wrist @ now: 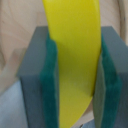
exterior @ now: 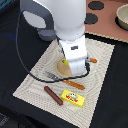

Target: Interact with the objects in diverse but meaningful ways.

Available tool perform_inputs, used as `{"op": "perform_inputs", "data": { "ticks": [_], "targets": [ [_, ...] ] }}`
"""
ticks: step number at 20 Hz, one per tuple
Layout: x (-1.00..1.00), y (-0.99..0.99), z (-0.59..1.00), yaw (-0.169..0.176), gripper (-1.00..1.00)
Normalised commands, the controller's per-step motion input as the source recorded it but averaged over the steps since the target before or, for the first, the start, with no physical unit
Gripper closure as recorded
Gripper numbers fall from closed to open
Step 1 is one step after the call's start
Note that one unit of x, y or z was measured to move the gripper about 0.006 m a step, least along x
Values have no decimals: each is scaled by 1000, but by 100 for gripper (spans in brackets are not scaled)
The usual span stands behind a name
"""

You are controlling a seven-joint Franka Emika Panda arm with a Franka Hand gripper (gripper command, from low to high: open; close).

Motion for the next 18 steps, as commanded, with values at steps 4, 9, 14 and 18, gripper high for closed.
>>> {"op": "perform_inputs", "data": {
  "ticks": [4, 9, 14, 18],
  "targets": [
    [194, 287, -124, 33, -100],
    [199, 263, 186, 38, -100],
    [218, 185, 717, 25, -100],
    [157, 141, 676, 19, -100]
  ]
}}
